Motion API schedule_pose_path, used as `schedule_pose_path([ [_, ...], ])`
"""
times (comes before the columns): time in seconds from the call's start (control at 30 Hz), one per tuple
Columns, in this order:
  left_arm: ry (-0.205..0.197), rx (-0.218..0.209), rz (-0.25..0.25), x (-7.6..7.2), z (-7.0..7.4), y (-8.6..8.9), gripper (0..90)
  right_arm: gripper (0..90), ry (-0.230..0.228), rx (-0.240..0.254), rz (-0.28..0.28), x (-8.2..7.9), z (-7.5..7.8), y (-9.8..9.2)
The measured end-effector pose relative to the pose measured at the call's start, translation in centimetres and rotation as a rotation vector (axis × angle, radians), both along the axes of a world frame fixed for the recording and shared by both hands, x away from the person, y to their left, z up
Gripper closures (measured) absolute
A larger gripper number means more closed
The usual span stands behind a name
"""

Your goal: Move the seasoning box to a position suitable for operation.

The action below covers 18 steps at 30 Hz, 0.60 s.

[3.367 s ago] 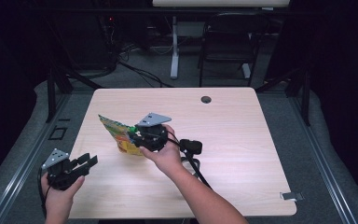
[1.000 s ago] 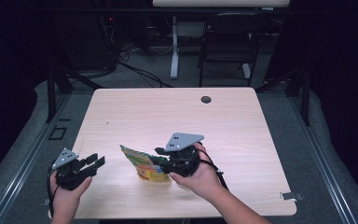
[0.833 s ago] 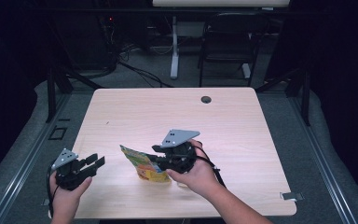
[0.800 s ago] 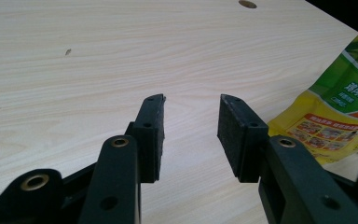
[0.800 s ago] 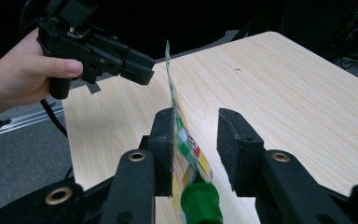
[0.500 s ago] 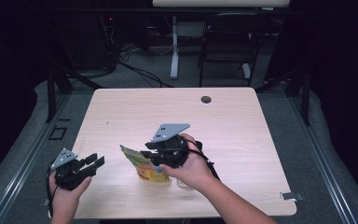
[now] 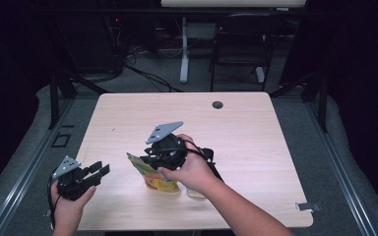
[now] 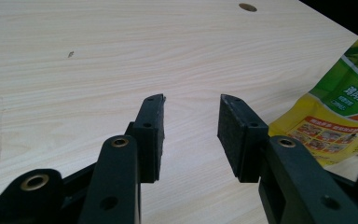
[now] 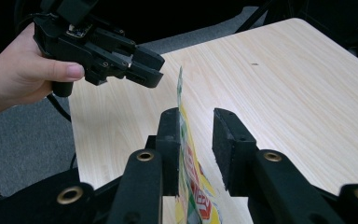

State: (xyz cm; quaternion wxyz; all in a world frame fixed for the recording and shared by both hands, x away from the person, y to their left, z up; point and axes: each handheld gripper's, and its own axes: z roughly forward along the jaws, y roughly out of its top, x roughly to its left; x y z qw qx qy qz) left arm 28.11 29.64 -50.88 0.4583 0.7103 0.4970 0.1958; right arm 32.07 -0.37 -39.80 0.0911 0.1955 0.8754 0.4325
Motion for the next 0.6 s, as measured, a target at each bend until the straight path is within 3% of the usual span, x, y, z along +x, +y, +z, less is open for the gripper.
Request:
schedule_pose_path([
  [0.33, 0.001, 0.001, -0.001, 0.0, 0.0, 0.0, 61.4, 73.8, 0.036, -0.024, 0.009, 0.5, -0.4, 0.9],
  [0.6, 0.001, 0.001, -0.002, 0.0, 0.0, 0.0, 61.4, 76.5, 0.043, -0.082, 0.031, 0.6, -0.5, 2.2],
])
